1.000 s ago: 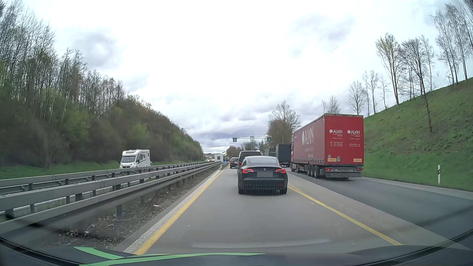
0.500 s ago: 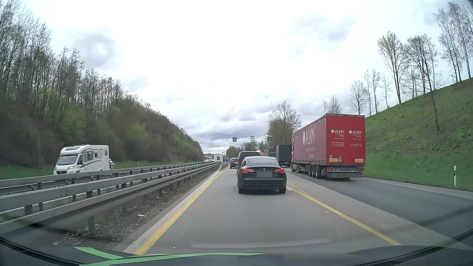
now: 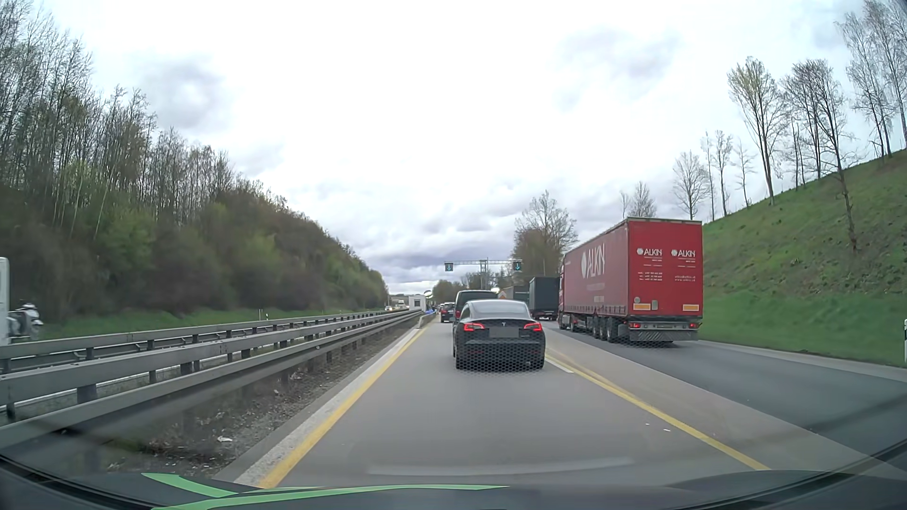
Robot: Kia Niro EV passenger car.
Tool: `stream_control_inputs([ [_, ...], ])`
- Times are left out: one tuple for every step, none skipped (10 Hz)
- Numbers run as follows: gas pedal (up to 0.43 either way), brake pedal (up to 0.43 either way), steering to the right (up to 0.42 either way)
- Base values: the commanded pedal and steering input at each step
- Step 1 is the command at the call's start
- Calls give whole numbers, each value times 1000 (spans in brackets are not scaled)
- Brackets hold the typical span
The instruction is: Follow the waypoints while adhering to traffic rules and regulations
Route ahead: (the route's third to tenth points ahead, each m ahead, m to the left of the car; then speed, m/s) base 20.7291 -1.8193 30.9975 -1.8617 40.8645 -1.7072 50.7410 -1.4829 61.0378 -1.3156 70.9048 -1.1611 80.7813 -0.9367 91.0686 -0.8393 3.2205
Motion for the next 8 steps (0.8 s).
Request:
stream_control_inputs([
  [47, 0, 4],
  [47, 0, 4],
  [47, 0, 4],
  [47, 0, 4],
  [47, 0, 4],
  [47, 0, 3],
  [47, 0, 3],
  [59, 0, 2],
])
